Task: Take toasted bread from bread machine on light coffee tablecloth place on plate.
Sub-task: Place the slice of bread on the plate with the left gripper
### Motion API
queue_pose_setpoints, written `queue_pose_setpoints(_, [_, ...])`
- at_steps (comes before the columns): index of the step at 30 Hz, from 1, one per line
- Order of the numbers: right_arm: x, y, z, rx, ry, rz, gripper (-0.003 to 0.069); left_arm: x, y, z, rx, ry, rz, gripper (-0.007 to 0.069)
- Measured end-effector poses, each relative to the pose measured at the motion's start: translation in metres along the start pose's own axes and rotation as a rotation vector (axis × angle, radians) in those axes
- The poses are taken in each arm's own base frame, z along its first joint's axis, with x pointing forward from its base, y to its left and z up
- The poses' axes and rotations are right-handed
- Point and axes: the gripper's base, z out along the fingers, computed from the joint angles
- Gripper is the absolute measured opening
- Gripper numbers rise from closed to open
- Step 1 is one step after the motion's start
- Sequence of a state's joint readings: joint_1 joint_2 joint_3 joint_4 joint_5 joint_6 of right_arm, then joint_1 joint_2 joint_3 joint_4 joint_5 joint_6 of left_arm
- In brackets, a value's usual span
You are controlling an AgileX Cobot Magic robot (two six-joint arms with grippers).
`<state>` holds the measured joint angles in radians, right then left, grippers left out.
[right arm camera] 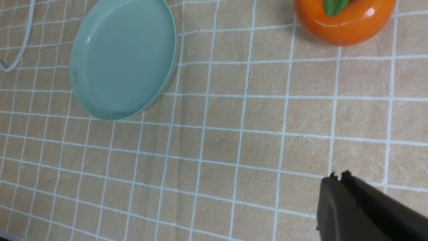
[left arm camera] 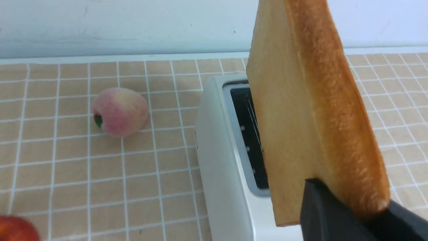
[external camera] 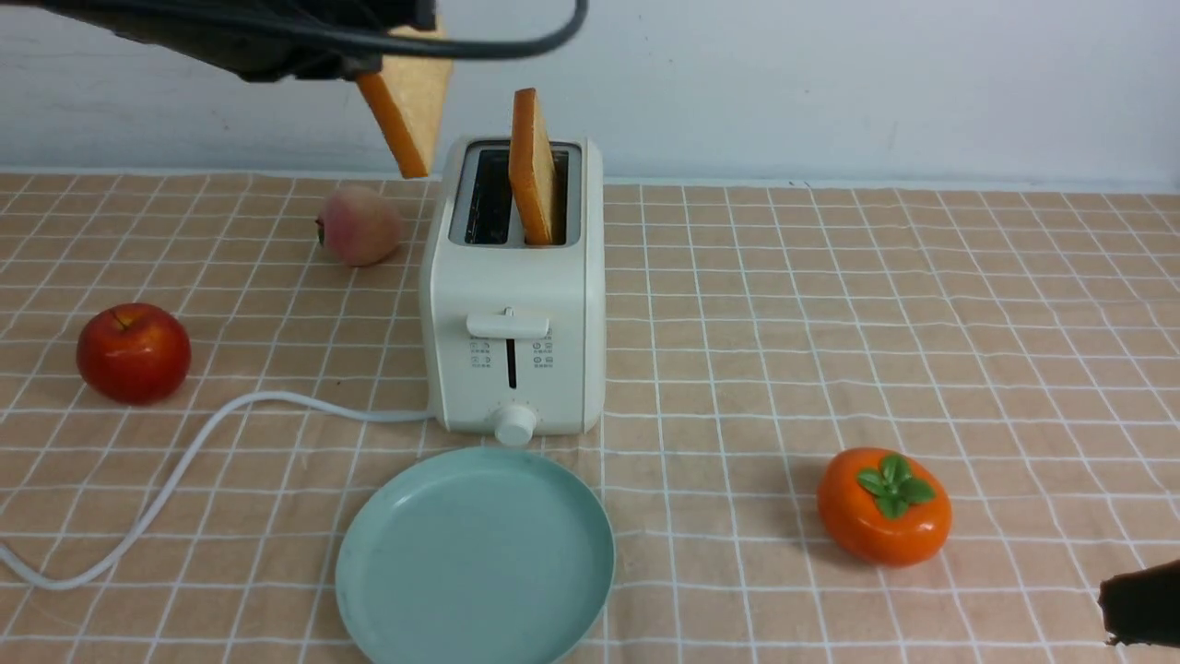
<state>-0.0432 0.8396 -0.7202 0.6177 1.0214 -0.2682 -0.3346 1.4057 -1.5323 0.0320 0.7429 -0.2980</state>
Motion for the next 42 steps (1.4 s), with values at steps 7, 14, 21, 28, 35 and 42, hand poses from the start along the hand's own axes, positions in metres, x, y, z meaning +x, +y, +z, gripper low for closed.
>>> queue_pose_setpoints(7, [-0.001, 0.000, 0.000, 0.002, -0.006, 0.000, 0.0008, 0.066, 0.011, -0.033, 0.055, 0.121, -0.112, 0.0039])
queue_pose_setpoints(14, [-0.001, 0.000, 0.000, 0.002, -0.006, 0.000, 0.0012, 0.167, 0.024, 0.011, 0.137, 0.269, -0.352, 0.0039])
queue_pose_setpoints(21, [-0.001, 0.000, 0.000, 0.002, -0.005, 0.001, 0.0015, 0.200, 0.024, 0.047, 0.207, 0.332, -0.424, 0.0039])
queue_pose_setpoints(28, [-0.001, 0.002, 0.000, -0.020, -0.010, 0.014, 0.0020, 0.216, 0.027, 0.082, 0.213, 0.360, -0.385, 0.0040])
queue_pose_setpoints(35, [-0.002, 0.004, 0.000, -0.048, -0.018, 0.032, 0.0022, 0.220, 0.032, 0.091, 0.165, 0.346, -0.360, 0.0208])
queue_pose_setpoints(42, [-0.004, 0.007, -0.003, -0.066, -0.028, 0.035, 0.0024, 0.220, 0.031, 0.083, 0.181, 0.372, -0.220, 0.0417])
